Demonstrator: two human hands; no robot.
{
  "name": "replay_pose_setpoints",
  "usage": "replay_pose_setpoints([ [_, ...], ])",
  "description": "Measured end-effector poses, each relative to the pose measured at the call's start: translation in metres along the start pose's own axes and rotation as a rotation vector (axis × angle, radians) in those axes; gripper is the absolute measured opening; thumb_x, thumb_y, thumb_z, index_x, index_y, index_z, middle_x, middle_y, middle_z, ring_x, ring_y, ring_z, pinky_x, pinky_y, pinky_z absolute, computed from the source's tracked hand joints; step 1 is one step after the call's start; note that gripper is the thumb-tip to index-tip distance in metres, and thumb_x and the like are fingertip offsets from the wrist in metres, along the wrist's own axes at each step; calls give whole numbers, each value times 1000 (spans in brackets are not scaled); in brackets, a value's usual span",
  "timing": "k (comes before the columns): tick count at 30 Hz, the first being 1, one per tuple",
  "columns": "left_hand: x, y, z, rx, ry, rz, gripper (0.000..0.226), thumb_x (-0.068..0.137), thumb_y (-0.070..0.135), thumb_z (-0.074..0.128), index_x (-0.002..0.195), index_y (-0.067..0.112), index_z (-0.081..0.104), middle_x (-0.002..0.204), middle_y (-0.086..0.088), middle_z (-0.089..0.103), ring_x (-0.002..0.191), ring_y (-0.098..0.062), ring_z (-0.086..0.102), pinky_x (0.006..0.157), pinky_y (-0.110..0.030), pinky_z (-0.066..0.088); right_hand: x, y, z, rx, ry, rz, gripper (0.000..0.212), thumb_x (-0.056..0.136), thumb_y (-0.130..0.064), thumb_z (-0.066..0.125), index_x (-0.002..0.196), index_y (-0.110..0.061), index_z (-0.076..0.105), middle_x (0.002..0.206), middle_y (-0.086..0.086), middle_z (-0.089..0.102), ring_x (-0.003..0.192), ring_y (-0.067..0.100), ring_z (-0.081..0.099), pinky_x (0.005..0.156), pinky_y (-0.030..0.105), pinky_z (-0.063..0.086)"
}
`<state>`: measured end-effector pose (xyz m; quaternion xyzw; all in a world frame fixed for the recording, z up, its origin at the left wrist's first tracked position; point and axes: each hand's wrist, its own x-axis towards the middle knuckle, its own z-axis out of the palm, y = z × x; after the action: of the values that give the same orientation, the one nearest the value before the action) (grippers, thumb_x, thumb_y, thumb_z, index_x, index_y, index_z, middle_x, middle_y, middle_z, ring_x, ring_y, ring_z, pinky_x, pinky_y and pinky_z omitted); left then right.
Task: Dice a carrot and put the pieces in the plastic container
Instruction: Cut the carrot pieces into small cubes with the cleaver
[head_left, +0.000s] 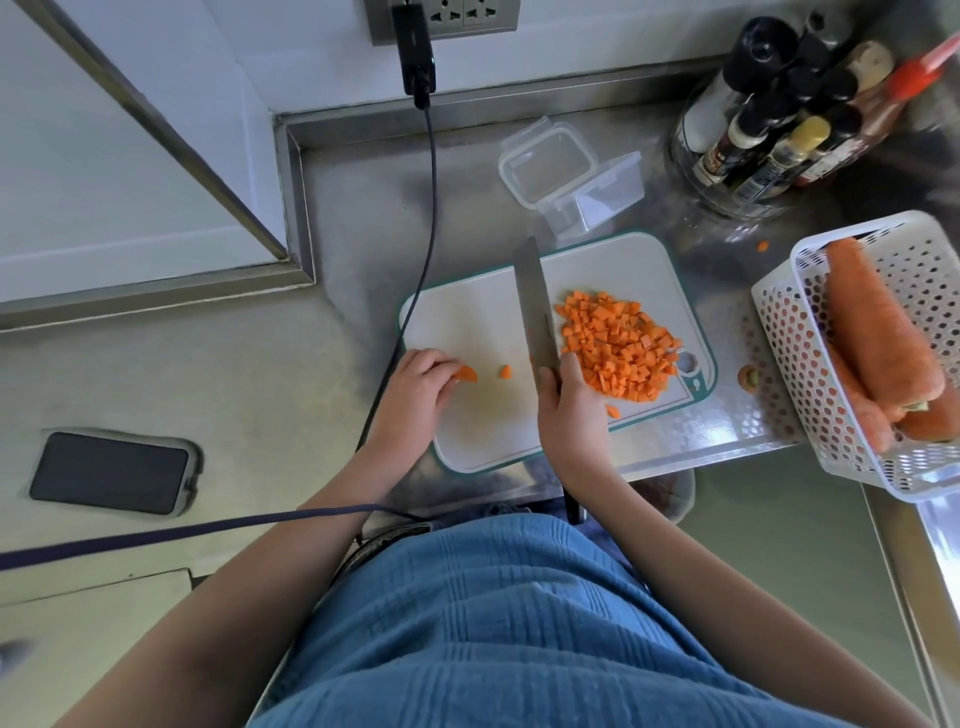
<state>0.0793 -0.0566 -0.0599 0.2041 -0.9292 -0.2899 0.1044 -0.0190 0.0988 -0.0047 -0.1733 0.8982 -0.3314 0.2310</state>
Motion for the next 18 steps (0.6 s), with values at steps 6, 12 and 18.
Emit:
replay_pose_setpoints([
  [6, -8, 18, 1, -168, -15, -137, 21, 76, 6, 74, 97, 3, 72, 91, -11, 67, 87, -29, 61, 80, -33, 47, -7, -9, 12, -22, -101, -39, 15, 102, -20, 38, 90, -12, 35, 54, 1, 42, 51, 27, 41, 48, 32, 28],
  [12, -23, 7, 1, -131, 26, -62, 22, 84, 22, 62, 92, 4, 72, 86, -7, 63, 78, -25, 59, 71, -29, 45, -8, -13, 16, -50, -150, -72, 14, 102, -22, 36, 91, -15, 33, 61, 10, 49, 57, 33, 49, 49, 37, 37],
  [18, -31, 5, 1, -12, -7, 79, 26, 88, 24, 55, 98, 6, 71, 85, -4, 61, 80, -21, 52, 70, -30, 47, -6, -7, 34, -345, -285, -39, 36, 104, -27, 28, 138, -15, 29, 88, 21, 64, 79, 40, 63, 68, 48, 54],
])
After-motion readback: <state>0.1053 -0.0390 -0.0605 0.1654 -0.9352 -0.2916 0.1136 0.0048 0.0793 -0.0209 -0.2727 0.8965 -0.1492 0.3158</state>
